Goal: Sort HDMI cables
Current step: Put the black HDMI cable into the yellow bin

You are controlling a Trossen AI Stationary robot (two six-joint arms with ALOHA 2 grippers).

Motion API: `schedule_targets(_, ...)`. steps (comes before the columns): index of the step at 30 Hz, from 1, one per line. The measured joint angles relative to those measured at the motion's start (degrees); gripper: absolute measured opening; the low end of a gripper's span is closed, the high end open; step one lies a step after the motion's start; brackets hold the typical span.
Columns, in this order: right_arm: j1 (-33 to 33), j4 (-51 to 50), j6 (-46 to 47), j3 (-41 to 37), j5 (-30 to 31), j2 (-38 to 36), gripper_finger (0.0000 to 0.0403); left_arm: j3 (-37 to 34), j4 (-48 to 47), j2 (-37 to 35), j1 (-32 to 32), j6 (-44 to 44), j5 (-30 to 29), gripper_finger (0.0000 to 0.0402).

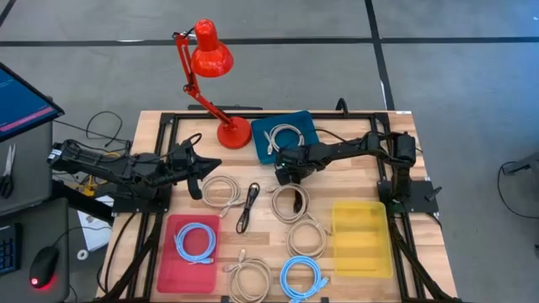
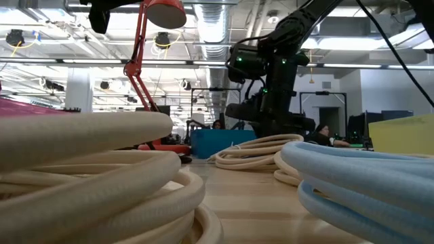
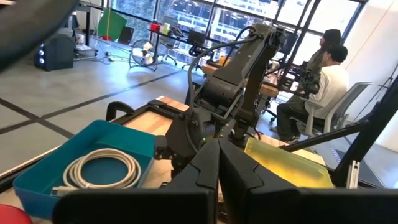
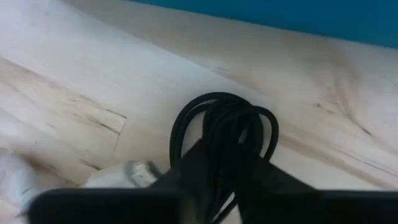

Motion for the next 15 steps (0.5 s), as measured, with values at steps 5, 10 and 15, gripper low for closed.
schedule_targets(5,-0.1,0.0,-1.7,0.0,0.1,0.0,0.0016,0.0,0.0,0.0,0.0,0.0,0.0,0.0008)
schedule_targets(10,-0.2,-1.0,-4.7,0.0,1.8,-1.9,0.0005,0.0,0.0,0.0,0.0,0.0,0.0,0.0005)
schedule_targets(15,-0.6,-4.8,-6.8,2.5,7.5,-6.8,0.0001,0.0,0.0,0.0,0.0,0.0,0.0,0.0009)
